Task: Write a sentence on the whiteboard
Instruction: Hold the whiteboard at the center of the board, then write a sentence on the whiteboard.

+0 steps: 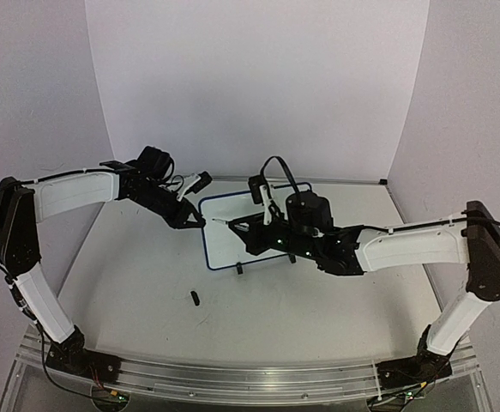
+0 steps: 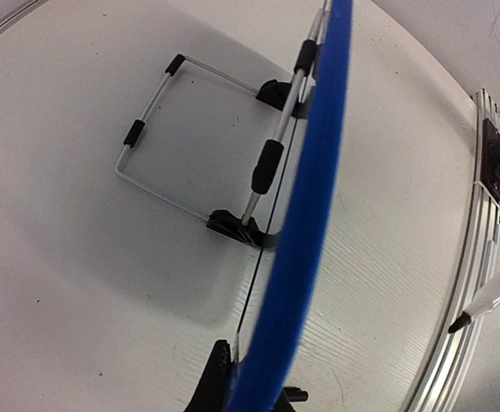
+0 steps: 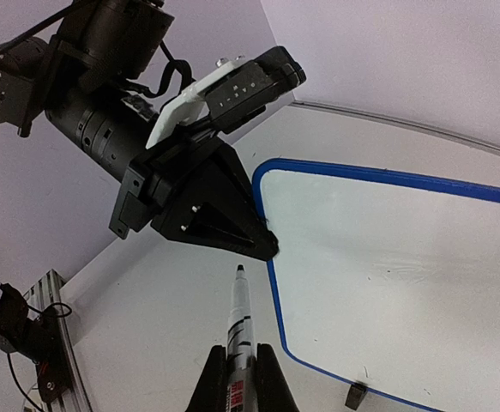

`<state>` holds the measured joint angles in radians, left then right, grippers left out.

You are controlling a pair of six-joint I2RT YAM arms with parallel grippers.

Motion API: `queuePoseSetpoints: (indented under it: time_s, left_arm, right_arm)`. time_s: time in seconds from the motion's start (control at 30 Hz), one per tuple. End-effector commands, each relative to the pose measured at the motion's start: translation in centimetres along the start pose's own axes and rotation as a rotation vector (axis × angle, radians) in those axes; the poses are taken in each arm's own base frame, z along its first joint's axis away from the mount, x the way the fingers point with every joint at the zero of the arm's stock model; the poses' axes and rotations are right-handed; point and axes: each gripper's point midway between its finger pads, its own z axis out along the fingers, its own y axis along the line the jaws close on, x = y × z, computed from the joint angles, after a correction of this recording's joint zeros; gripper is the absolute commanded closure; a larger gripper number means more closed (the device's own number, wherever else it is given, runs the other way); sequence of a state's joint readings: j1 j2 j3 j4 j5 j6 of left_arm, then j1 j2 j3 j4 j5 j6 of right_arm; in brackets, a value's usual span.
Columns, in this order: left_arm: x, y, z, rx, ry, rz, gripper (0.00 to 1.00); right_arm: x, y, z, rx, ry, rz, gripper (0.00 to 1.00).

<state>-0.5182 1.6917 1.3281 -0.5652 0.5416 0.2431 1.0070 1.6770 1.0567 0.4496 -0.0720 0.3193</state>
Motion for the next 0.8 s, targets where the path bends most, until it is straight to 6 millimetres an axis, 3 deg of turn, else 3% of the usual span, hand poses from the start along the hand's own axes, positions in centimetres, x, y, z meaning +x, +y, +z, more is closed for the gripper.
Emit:
queuePoseSetpoints:
  time_s: [0.0,0.77]
  left_arm:
    - [-0.5,-0.1,-0.2,0.0,-0.017,0.015,1.0]
    - [0.1,0.2,0.2,-0.011,0.002,0.035,1.0]
  right_arm:
    - [-2.2,0.3,1.2,0.035,-0.073,-0.037,1.0]
    - [-2.8,-0.1,4.3,0.079,-0.102,-0.072,1.0]
